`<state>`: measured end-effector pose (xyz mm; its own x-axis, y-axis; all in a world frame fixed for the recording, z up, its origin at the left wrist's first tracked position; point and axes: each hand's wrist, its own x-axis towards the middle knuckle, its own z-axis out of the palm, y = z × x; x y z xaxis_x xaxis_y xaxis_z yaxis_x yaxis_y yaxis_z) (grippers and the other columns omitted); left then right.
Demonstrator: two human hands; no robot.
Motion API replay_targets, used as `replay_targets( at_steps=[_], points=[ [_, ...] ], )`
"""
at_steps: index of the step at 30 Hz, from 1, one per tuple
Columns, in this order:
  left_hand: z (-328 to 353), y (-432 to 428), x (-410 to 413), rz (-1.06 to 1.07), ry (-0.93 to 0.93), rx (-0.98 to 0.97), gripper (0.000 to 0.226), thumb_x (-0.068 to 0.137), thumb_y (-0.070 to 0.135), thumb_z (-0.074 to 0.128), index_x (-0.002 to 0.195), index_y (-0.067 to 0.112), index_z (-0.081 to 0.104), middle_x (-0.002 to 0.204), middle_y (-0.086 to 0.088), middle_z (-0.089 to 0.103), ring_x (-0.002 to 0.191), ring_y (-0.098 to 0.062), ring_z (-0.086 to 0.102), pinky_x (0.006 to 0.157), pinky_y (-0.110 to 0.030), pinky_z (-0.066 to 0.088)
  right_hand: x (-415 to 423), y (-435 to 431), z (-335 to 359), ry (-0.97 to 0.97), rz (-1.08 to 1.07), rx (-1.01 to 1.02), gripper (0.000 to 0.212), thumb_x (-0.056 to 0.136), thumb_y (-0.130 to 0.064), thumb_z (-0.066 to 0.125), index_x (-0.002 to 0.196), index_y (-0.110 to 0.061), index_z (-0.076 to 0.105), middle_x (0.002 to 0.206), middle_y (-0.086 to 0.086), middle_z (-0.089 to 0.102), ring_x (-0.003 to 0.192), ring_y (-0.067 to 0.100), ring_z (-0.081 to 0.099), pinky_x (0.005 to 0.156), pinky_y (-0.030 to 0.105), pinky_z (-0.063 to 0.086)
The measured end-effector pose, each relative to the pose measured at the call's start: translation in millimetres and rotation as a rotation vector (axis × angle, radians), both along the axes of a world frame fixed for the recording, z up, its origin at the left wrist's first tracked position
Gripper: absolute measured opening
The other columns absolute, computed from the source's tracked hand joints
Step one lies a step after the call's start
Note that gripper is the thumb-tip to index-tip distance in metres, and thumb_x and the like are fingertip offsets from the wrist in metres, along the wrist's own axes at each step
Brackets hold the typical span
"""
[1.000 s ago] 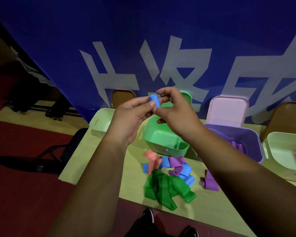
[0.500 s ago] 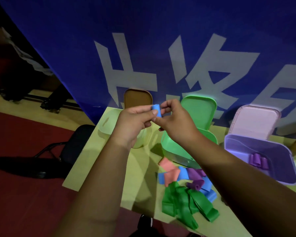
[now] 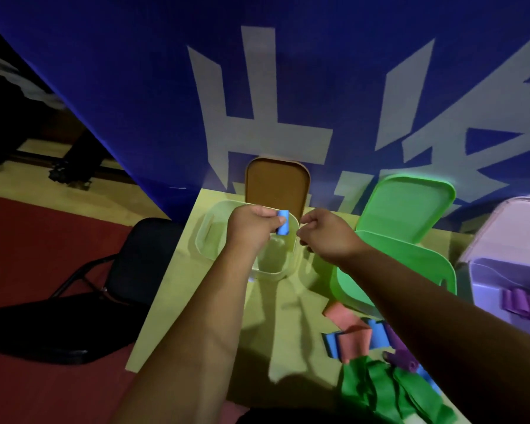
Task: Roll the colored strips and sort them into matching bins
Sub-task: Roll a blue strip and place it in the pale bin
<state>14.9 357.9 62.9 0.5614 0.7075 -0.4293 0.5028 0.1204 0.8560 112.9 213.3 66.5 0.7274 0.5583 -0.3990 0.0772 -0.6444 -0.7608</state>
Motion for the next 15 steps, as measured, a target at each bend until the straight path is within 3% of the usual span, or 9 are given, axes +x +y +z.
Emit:
replay_targets(
  at_steps=[3, 8, 15],
  points=[
    [-42.0, 14.7, 13.2, -0.039, 0.142, 0.042, 0.015, 0.078, 0.022, 0.095, 0.086, 0.022, 0.082, 0.087, -0.002, 0.082, 0.087, -0.024, 0.080, 0.088, -0.039, 0.065, 10.3, 14.0, -29.5, 0.063, -0.041, -0.106, 0.020, 0.089, -0.020, 0.070, 0.108, -0.018, 0.064, 0.101, 0.011, 0.076, 0.098, 0.032, 0.075, 0.091, 0.054, 0.062],
    [-94.5, 24.1, 32.7, -0.095, 0.318, 0.084, 0.016, 0.082, 0.021, 0.093, 0.095, 0.015, 0.085, 0.094, -0.003, 0.080, 0.085, -0.020, 0.072, 0.077, -0.023, 0.049, 16.0, 28.0, -52.6, 0.113, -0.148, -0.162, 0.025, 0.099, -0.026, 0.073, 0.113, -0.011, 0.059, 0.091, 0.015, 0.077, 0.087, 0.035, 0.079, 0.085, 0.054, 0.064],
    [-143.1, 26.6, 52.3, -0.121, 0.449, 0.107, 0.013, 0.098, 0.020, 0.076, 0.105, 0.014, 0.085, 0.102, -0.007, 0.079, 0.100, -0.030, 0.074, 0.084, -0.026, 0.049, 22.9, 38.4, -69.6, 0.126, -0.119, -0.176, 0.021, 0.101, -0.020, 0.068, 0.120, -0.014, 0.062, 0.086, 0.013, 0.078, 0.072, 0.028, 0.079, 0.073, 0.049, 0.068]
  ],
)
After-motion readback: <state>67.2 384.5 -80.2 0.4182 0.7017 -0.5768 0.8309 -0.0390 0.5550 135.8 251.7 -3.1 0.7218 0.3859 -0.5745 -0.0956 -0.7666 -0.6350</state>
